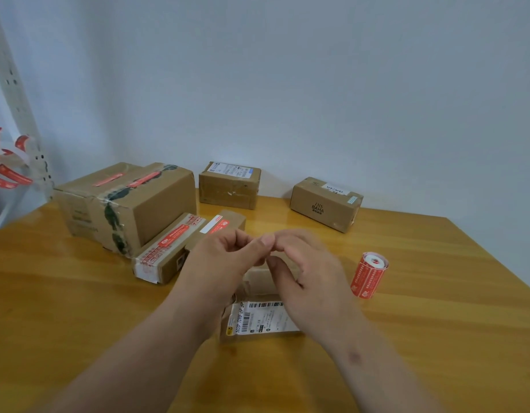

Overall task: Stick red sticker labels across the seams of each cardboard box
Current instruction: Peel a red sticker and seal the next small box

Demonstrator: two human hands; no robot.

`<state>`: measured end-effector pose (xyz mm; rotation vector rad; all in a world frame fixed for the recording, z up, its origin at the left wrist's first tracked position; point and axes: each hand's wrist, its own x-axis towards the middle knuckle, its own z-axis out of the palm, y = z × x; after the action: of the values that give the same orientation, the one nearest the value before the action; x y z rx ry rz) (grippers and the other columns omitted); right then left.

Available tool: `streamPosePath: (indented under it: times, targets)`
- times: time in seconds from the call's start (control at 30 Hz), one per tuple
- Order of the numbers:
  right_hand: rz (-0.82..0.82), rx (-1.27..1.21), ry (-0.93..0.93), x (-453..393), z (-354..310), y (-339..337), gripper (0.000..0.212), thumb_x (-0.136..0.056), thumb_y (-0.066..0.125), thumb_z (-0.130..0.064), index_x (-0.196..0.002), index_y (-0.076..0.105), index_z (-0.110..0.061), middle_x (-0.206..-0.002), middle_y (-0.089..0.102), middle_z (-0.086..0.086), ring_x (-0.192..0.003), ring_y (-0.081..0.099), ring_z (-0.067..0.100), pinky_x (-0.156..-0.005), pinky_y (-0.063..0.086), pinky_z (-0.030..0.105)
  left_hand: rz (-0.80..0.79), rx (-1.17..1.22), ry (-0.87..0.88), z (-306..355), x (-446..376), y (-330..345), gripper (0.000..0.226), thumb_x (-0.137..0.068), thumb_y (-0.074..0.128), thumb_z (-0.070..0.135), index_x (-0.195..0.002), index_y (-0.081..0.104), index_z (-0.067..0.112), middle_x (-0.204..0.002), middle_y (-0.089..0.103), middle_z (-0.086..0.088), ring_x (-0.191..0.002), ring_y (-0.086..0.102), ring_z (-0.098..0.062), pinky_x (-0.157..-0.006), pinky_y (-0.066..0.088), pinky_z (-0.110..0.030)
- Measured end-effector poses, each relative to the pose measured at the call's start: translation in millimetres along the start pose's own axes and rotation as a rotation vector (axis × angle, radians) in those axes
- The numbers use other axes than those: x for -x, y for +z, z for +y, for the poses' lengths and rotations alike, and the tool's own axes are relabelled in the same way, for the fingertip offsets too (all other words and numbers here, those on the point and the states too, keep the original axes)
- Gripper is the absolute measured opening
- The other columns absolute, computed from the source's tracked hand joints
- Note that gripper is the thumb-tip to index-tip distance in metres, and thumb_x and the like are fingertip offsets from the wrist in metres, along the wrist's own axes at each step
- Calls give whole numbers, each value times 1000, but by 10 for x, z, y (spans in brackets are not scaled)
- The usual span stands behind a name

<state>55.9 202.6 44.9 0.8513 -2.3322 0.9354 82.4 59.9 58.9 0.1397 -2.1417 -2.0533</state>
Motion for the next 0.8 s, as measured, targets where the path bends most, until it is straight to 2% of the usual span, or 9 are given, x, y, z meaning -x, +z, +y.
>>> streamPosePath:
  times: [0.1, 0.2, 0.27, 0.33, 0.5, 0.63, 0.7, 0.8]
  targets:
    - [-15, 10, -8, 5, 9, -12, 32, -90, 52, -5, -106, 74, -21, -112, 62, -12, -108, 55, -3, -90, 42, 7, 11, 39, -48, -53, -26, -42, 18, -87, 67, 27, -82, 72, 10, -81, 73, -8, -83, 62, -21, -82, 50, -41]
    - [-12, -159, 288, -56, 3, -93, 25, -93, 59, -12, -96, 71, -34, -108, 61, -22, -103, 54, -10, -82, 42, 6, -22, 24, -52, -81, -63, -99, 16, -88, 66, 23, -74, 71, 16, -80, 73, -9, -84, 61, -23, -89, 49, -46]
    - [-8, -270, 507, -120, 38, -154, 12, -91, 64, -27, -97, 66, -38, -102, 63, -18, -93, 58, -6, -71, 42, 11, -57, 17, -49, -87, -88, -132, 23, -89, 65, 21, -67, 71, 22, -81, 73, -9, -85, 62, -23, -91, 48, -45]
    - [-51, -298, 620, -153, 86, -182, 10, -89, 66, -36, -99, 65, -34, -96, 66, -13, -89, 60, 2, -67, 41, 17, -87, 1, -50, -87, -108, -157, 28, -90, 64, 20, -63, 71, 25, -79, 73, -7, -82, 62, -20, -88, 48, -42]
    - [-72, -415, 702, -168, 127, -158, 4, -89, 68, -27, -85, 70, -27, -77, 70, -7, -70, 62, 3, -58, 42, 15, -147, -131, -29, -58, -137, -208, 20, -89, 64, 22, -73, 70, 12, -76, 71, -8, -75, 58, -17, -83, 47, -41]
    - [-55, -409, 731, -187, 187, -138, 7, -90, 66, -22, -84, 69, -25, -76, 69, -5, -68, 61, 6, -60, 44, 20, -118, -276, -32, -62, -206, -234, 23, -88, 65, 26, -75, 66, 8, -74, 66, -10, -73, 58, -22, -82, 51, -40]
    - [-54, -361, 706, -197, 219, -120, 7, -91, 66, -20, -88, 66, -26, -79, 67, -2, -70, 60, 9, -61, 44, 21, -99, -409, -21, -80, -252, -229, 23, -90, 64, 27, -80, 67, 7, -78, 69, -9, -76, 62, -27, -71, 52, -31]
    - [-105, -172, 617, -192, 251, -78, 12, -91, 62, -18, -89, 60, -30, -81, 63, -9, -73, 58, 6, -60, 41, 19, -108, -659, 38, -118, -307, -203, 23, -92, 62, 29, -74, 65, 14, -71, 67, -1, -65, 61, -12, -57, 51, -23]
